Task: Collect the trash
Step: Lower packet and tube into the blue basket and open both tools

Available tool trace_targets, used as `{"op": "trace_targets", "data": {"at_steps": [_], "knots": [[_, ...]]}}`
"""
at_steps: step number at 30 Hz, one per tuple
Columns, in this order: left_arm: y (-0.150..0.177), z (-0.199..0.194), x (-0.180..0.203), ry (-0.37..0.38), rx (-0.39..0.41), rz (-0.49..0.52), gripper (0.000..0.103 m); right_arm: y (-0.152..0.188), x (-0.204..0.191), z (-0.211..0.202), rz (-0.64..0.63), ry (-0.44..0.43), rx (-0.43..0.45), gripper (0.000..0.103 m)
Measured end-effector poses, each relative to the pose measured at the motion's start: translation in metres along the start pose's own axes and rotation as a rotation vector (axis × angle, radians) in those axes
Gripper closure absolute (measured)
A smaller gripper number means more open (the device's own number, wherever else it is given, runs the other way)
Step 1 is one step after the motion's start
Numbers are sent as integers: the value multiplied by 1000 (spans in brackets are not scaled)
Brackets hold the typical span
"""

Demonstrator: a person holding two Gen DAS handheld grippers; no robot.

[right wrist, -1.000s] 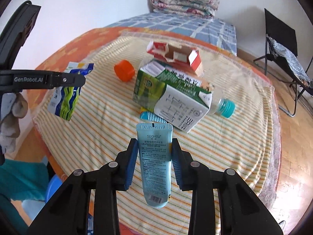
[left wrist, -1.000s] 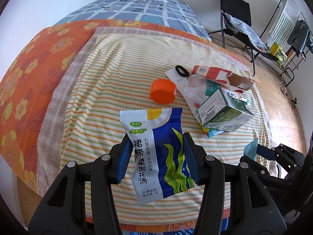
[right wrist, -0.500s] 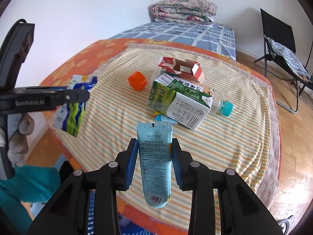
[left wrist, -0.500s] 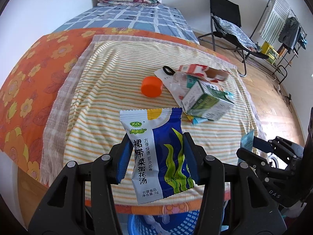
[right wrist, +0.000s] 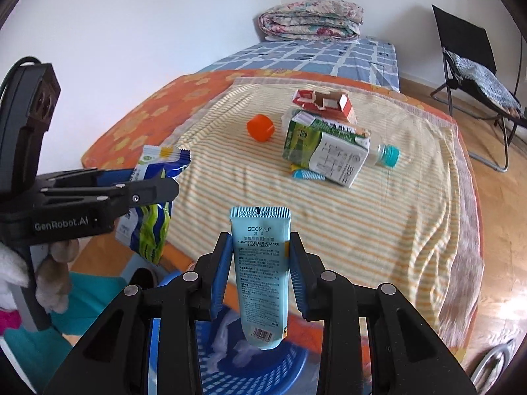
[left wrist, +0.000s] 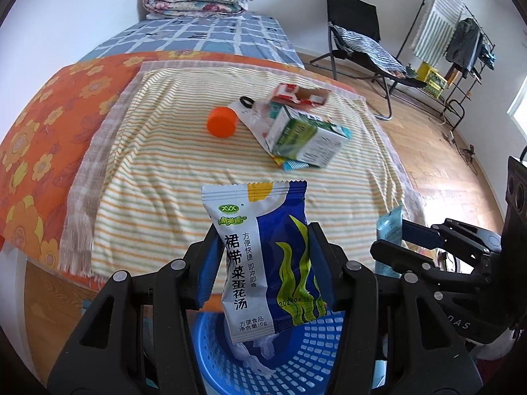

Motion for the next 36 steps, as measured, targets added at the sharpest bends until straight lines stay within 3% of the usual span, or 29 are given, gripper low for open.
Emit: {"op": "trace_targets", "data": {"at_steps": [7, 20, 36], "knots": [[29, -9, 2, 4, -2, 8, 51, 27, -5, -8, 41, -8, 4, 71], [82, -4, 4, 31, -79, 7, 51, 69, -18, -1, 90, -34, -29, 71], [117, 10, 4, 20, -138, 36, 48, 112, -20, 7, 116, -48, -87, 70]]}}
Point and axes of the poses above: each gripper's, at about its wrist camera, not at the fingertips, and z roughly the way its jaws point, x to its right, y to its underside, the point moved 9 cm from there along z, roughly the way its jaws point, and after that the axes turned 11 degrees about -y, right-handed, at the moved point
